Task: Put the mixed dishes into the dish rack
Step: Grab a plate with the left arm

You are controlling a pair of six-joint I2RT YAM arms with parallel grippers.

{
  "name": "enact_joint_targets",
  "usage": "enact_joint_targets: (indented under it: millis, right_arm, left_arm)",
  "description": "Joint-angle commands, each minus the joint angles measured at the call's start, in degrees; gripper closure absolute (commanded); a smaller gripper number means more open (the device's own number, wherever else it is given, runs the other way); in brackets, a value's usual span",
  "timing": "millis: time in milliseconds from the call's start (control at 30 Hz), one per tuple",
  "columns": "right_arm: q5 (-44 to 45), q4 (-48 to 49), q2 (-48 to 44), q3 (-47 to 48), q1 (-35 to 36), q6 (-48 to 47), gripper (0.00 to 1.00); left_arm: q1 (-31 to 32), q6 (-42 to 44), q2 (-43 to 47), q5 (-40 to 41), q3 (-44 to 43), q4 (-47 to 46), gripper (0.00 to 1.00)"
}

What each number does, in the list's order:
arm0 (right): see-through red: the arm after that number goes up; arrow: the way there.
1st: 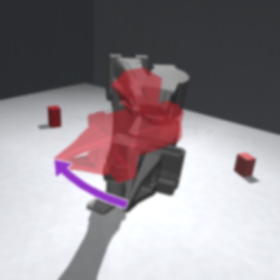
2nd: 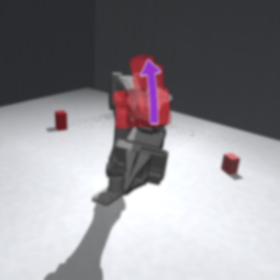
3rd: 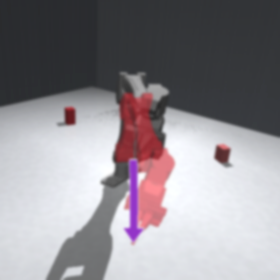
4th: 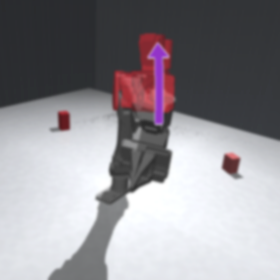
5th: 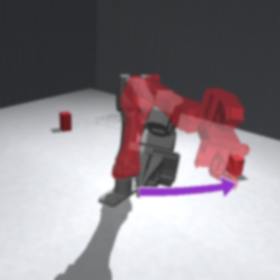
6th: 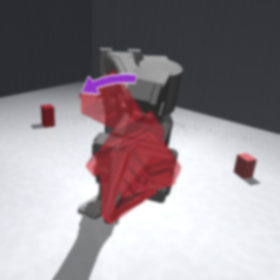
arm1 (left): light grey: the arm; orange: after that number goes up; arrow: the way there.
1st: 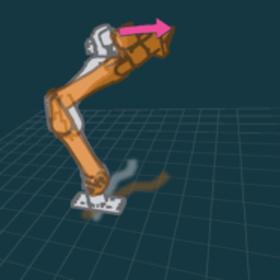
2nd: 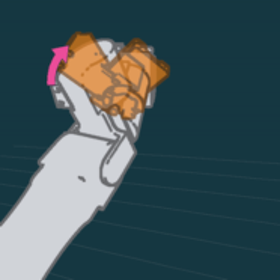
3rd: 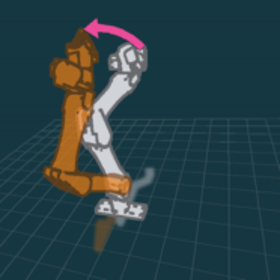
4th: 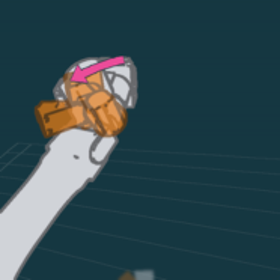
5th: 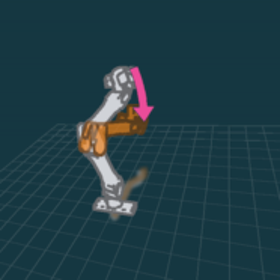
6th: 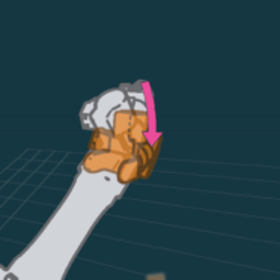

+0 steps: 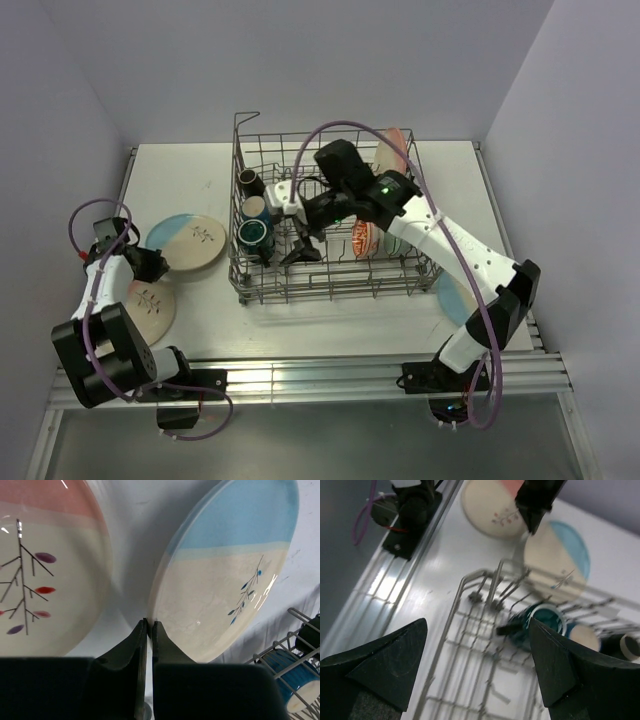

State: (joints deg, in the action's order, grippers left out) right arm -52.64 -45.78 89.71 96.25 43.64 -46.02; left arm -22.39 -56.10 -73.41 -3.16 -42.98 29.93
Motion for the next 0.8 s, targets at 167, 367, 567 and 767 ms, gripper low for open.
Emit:
enact_joint_targets:
  millis: [167,367,567,767]
  right_arm:
    - [17.11,18.59,8.09,7.46,15.94,-5.4,0.11]
    - [24.85,25.54,17.23,11.94,23.67,-4.7,0.12]
    - [33.83,34.43,22.08,8.17,25.27,-5.48,0.12]
    - [37.43,39.62,25.24,4.21,25.44,-5.75,0.12]
  left_arm:
    - [-7.83,5.64,4.94,-6.77,1.32,0.04,1.0]
    - [-11.88,8.46,3.97,-10.81,0.53,0.04,1.0]
    - [-13.38,10.48,0.82,-13.63,-2.19,0.56,1.0]
    - [-14.34,11.36,-0.25,-16.0,-3.6,1.09,1.0]
